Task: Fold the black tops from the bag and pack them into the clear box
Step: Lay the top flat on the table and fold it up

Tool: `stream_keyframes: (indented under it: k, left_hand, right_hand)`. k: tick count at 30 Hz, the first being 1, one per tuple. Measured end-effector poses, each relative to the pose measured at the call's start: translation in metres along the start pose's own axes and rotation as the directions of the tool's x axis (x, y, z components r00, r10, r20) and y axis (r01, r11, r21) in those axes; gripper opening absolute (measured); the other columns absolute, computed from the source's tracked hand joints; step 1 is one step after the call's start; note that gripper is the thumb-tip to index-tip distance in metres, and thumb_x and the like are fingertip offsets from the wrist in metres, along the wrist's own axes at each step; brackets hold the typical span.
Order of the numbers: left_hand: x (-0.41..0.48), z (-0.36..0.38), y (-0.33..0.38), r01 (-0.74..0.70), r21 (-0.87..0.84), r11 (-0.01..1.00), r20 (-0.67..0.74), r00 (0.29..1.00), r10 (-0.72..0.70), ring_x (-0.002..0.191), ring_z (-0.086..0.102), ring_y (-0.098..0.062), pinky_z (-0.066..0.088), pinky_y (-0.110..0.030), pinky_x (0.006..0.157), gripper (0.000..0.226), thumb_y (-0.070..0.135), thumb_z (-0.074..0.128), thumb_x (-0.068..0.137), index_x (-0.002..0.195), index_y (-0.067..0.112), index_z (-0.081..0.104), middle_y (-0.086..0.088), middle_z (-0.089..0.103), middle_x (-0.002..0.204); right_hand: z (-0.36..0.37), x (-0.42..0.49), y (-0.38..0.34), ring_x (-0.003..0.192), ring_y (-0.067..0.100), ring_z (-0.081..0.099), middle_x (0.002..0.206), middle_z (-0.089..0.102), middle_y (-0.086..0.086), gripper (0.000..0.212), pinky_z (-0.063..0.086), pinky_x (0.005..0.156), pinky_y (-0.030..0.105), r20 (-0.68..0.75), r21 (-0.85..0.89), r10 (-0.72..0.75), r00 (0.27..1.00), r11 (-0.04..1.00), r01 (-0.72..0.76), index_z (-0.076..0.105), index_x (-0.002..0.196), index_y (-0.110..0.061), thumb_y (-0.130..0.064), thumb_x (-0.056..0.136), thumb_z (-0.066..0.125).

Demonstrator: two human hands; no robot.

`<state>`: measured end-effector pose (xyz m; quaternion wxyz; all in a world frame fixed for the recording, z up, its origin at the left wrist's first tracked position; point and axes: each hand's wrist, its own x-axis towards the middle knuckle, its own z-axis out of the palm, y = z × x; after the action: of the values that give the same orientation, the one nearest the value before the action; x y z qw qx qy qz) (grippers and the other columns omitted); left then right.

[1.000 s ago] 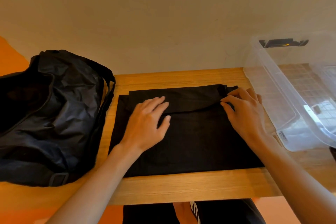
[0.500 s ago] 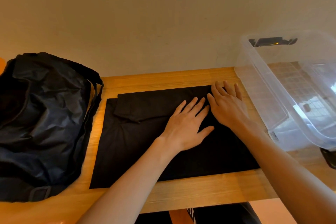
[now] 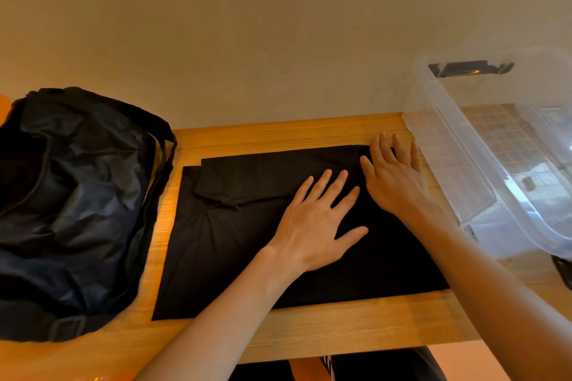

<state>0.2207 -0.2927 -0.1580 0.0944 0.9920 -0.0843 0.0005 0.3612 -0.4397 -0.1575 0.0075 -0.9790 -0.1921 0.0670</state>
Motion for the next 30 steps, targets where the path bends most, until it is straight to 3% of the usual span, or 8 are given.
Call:
stream_keyframes:
  k: [3,6,13,21,24,27,30]
  left_hand:
    - [-0.025,-0.009,-0.013,0.015,0.018,1.000,-0.028,1.000,-0.014,0.158,-0.010,-0.019,0.002,-0.045,0.129,0.072,0.068,0.023,0.102,0.163,0.032,0.013,-0.001,-0.002,0.172]
    - [-0.051,-0.022,-0.028,0.042,0.056,0.998,-0.039,0.998,-0.040,0.157,-0.013,-0.017,0.002,-0.043,0.129,0.073,0.069,0.021,0.101,0.163,0.032,0.012,-0.001,-0.006,0.172]
    - [-0.124,-0.035,-0.059,0.063,0.088,0.994,-0.011,0.998,-0.062,0.156,-0.019,-0.012,-0.004,-0.036,0.127,0.075,0.073,0.021,0.098,0.163,0.037,0.009,0.003,-0.013,0.171]
    - [-0.164,-0.026,-0.073,0.144,0.097,0.985,0.082,0.985,-0.152,0.151,-0.031,-0.007,-0.008,-0.036,0.127,0.078,0.079,0.012,0.091,0.158,0.048,-0.010,0.011,-0.029,0.166]
    - [-0.172,-0.026,-0.079,0.138,0.070,0.988,0.076,0.987,-0.143,0.151,-0.029,-0.007,-0.007,-0.037,0.128,0.079,0.081,0.019,0.091,0.158,0.050,-0.010,0.011,-0.027,0.166]
    - [-0.185,-0.031,-0.081,0.095,0.088,0.992,0.111,0.988,-0.104,0.149,-0.033,-0.006,-0.015,-0.031,0.125,0.084,0.084,0.027,0.090,0.156,0.051,-0.013,0.014,-0.033,0.163]
    - [-0.200,-0.033,-0.085,0.071,0.054,0.996,0.043,0.996,-0.074,0.153,-0.024,-0.006,-0.014,-0.025,0.123,0.081,0.078,0.034,0.094,0.160,0.047,-0.001,0.014,-0.023,0.167]
  right_hand:
    - [-0.004,-0.007,-0.002,0.153,0.019,-0.025,0.170,-0.016,0.002,0.072,-0.018,0.124,0.045,-0.032,0.038,-0.029,0.999,0.999,0.030,-0.014,0.161,-0.019,-0.058,0.102,-0.002]
    - [-0.009,-0.032,-0.007,0.150,0.015,-0.032,0.167,-0.023,-0.002,0.072,-0.023,0.122,0.042,-0.066,0.058,-0.190,0.980,0.979,0.194,-0.016,0.160,-0.028,-0.066,0.099,-0.006]
    - [0.002,-0.090,0.008,0.154,0.011,-0.022,0.170,-0.010,-0.004,0.075,-0.015,0.125,0.037,0.005,0.033,-0.508,0.861,0.861,0.508,0.000,0.160,-0.043,-0.079,0.095,0.006]
    - [0.007,-0.105,0.012,0.150,0.011,-0.032,0.167,-0.025,-0.006,0.078,-0.015,0.125,0.038,0.073,-0.012,-0.491,0.868,0.870,0.493,-0.016,0.154,-0.052,-0.085,0.084,-0.015]
    - [0.006,-0.109,0.017,0.149,0.009,-0.033,0.168,-0.024,-0.005,0.074,-0.015,0.125,0.037,0.045,0.008,-0.472,0.881,0.882,0.472,-0.013,0.155,-0.051,-0.082,0.088,-0.010]
    - [0.002,-0.119,0.028,0.150,0.006,-0.031,0.168,-0.022,-0.006,0.077,-0.019,0.122,0.032,0.035,0.060,-0.496,0.868,0.868,0.494,-0.006,0.156,-0.051,-0.085,0.087,-0.006]
    - [0.000,-0.134,0.041,0.153,0.007,-0.023,0.170,-0.010,-0.007,0.080,-0.009,0.123,0.031,-0.006,0.091,-0.548,0.837,0.833,0.546,0.006,0.158,-0.050,-0.089,0.087,0.008]
